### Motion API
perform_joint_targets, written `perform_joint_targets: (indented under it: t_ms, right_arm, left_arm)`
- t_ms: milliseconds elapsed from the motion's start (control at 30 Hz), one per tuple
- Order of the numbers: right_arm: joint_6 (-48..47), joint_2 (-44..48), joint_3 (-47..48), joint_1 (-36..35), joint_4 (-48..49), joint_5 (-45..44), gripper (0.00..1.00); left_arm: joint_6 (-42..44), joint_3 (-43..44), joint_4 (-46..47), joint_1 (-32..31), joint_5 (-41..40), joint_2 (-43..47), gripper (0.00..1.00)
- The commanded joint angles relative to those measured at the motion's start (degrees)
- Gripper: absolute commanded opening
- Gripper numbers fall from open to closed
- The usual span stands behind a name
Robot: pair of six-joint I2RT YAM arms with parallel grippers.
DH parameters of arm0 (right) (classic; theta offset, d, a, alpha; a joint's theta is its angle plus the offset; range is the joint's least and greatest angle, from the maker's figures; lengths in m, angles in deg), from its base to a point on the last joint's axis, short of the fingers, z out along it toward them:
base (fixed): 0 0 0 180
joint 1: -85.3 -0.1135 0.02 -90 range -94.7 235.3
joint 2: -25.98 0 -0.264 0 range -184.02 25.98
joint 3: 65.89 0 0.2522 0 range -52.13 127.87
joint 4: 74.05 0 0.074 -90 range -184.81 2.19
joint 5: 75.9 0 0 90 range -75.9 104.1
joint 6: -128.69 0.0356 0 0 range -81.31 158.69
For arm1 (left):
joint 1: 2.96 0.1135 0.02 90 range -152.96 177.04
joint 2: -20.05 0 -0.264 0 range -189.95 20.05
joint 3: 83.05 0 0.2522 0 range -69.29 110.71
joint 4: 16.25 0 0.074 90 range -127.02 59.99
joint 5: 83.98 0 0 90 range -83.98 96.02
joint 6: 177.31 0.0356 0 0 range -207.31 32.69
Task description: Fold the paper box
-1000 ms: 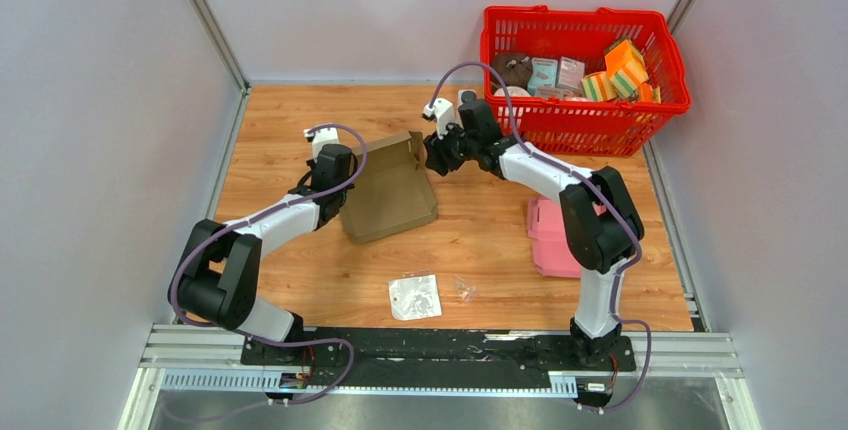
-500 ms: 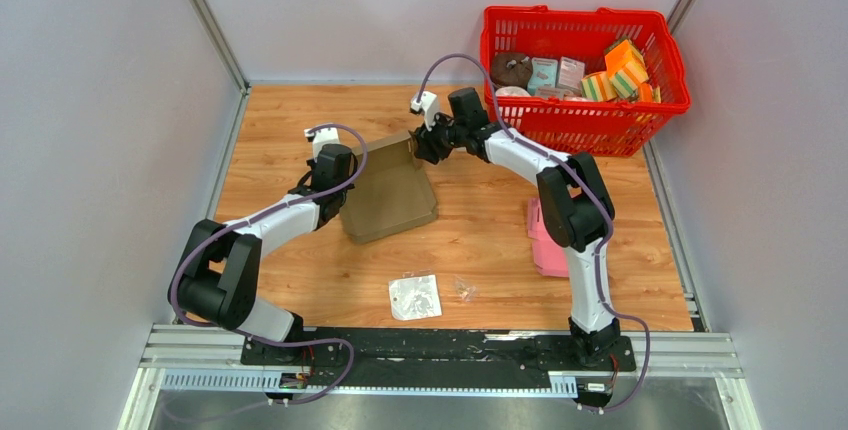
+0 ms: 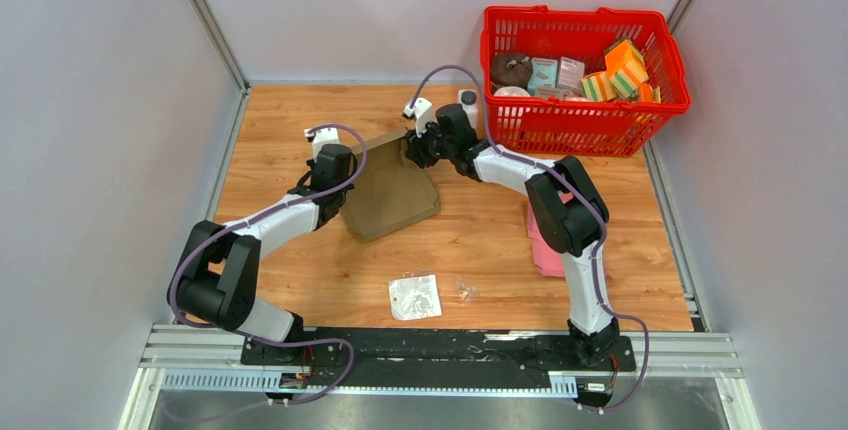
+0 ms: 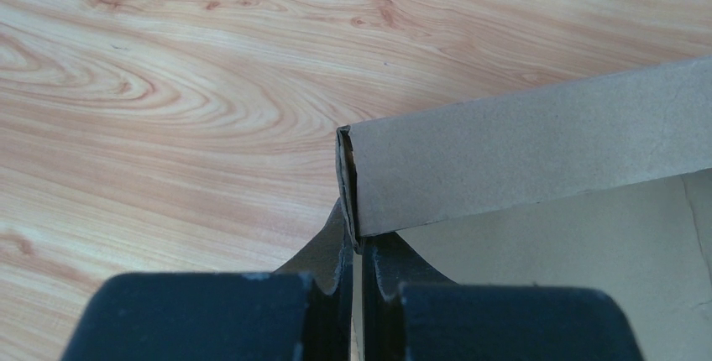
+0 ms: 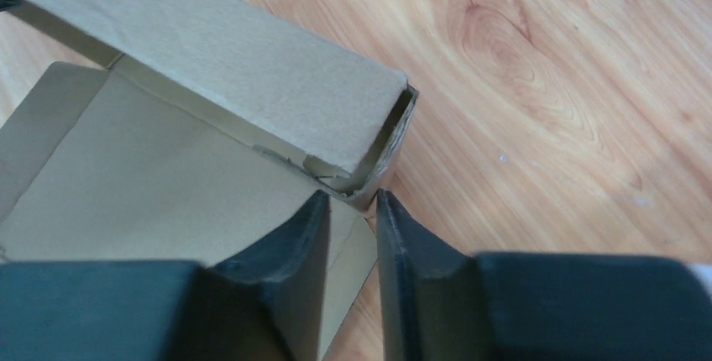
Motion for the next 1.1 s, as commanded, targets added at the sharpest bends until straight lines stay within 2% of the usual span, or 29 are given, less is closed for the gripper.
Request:
perform_joint_targets:
  t_ms: [0,67,233,367,433,500,767,933,1067]
  right_arm:
    - [5.86,2.81,-3.17,-1.99,8.86,-10.33,0.37]
    - [6.22,2.81,-3.35,-2.34,9.83,-12.78,0.41]
    - [5.87,2.90,-3.79,-2.34,13.34,-14.39,0.41]
    - [4.99,2.64,-3.96,-2.34,15.72,-13.16,0.29]
    - [5.07,2.64,-4.31,-2.17,16.69,-11.32,0.29]
    - [5.42,2.81,-4.58,-1.73,16.60,-10.70,0.34]
    - [6.57,4.05,-7.83,2.14,18.71,-0.51,0.45]
    - [6.30,2.99,-6.43,4.42,19.23,9.58,0.49]
    - [4.64,2.20,-5.20,5.04,18.10,14.18,0.50]
  left_arm:
    - [0.41,0.46,-3.44,-0.30,2.80,1.04,0.00]
    - [0.42,0.19,-3.44,-0.30,2.80,1.13,0.00]
    - [0.24,0.19,-3.35,-0.30,2.89,1.39,0.00]
    - [0.50,0.37,-3.26,-0.30,2.89,1.39,0.00]
    - [0.59,0.28,-3.26,-0.30,2.72,1.39,0.00]
    - [0.68,0.37,-3.35,-0.30,2.54,1.48,0.00]
    - [0.68,0.02,-3.08,-0.30,2.54,1.30,0.00]
    - [0.76,0.11,-3.17,-0.30,2.45,1.12,0.00]
    - [0.76,0.19,-3.26,-0.30,2.45,1.04,0.00]
